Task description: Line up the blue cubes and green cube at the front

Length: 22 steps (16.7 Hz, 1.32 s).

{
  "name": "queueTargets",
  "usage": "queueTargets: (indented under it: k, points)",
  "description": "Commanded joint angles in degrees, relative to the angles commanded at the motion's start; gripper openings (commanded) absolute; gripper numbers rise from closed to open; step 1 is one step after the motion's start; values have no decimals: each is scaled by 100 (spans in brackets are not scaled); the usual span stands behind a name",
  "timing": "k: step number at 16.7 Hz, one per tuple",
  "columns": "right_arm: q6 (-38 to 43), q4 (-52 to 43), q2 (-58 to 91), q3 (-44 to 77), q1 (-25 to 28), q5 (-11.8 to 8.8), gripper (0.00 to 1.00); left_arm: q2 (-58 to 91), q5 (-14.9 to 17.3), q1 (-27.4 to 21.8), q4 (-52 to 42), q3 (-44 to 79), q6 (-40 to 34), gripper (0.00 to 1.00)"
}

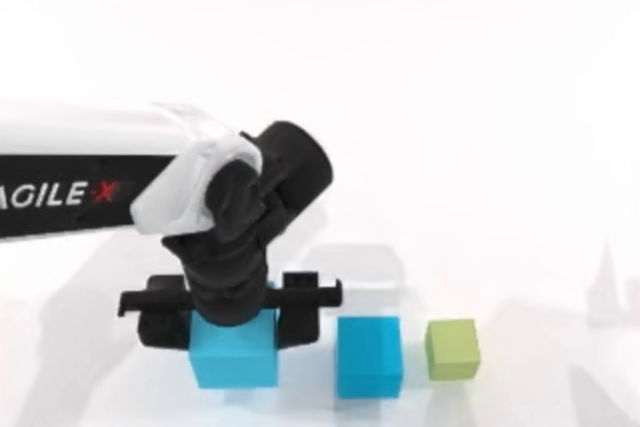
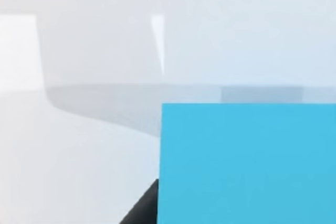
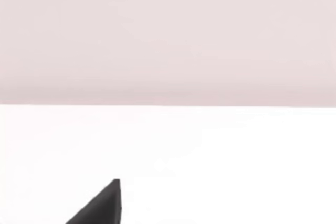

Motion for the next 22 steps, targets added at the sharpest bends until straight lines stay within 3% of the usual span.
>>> queueTargets:
  k: [1, 14, 22]
  points:
    - [0, 0, 0, 0, 0, 0, 100, 0, 0, 0, 0, 0, 0, 0]
    - [0, 0, 0, 0, 0, 0, 100, 0, 0, 0, 0, 0, 0, 98]
    - [0, 0, 0, 0, 0, 0, 100, 0, 0, 0, 0, 0, 0, 100]
